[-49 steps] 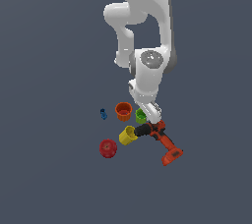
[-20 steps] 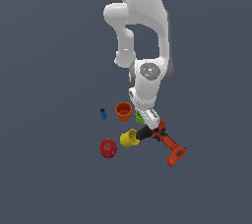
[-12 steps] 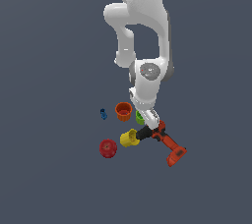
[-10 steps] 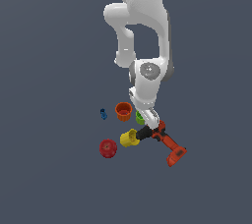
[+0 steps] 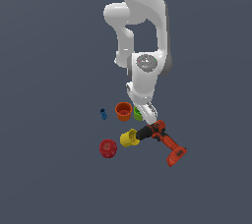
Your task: Pick up a designated object from a clutter of objects.
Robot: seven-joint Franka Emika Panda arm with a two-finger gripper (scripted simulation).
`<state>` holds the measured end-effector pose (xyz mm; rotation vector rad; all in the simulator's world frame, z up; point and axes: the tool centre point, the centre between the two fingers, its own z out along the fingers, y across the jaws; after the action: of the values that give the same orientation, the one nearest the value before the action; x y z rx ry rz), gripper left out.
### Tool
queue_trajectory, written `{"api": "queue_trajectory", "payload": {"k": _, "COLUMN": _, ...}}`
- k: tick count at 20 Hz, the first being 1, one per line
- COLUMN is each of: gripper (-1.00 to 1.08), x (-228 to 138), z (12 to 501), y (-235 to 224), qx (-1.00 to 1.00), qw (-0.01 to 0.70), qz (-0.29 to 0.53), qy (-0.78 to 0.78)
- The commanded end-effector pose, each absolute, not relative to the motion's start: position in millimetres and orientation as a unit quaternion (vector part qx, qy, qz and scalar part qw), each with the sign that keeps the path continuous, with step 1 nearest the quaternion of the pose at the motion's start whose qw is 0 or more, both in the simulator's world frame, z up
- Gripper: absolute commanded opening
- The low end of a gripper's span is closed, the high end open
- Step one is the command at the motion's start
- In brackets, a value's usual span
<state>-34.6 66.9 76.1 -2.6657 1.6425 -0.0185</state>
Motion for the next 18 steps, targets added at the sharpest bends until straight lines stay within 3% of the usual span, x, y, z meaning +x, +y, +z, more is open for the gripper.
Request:
{"api": "queue_trajectory", "payload": {"k": 1, "gripper": -1.0, "x": -38.5, "z": 88.3, "y": 61.0, "qx": -0.851, "qw": 0.006, "qz": -0.006, "qy": 0.525}}
{"api": "queue_trajectory", "payload": {"k": 18, "gripper": -1.0, "x": -85.6, "z": 213.1, "y": -1.2, "qx": -0.851, "qw": 0.005, "qz": -0.003, "qy": 0.525}}
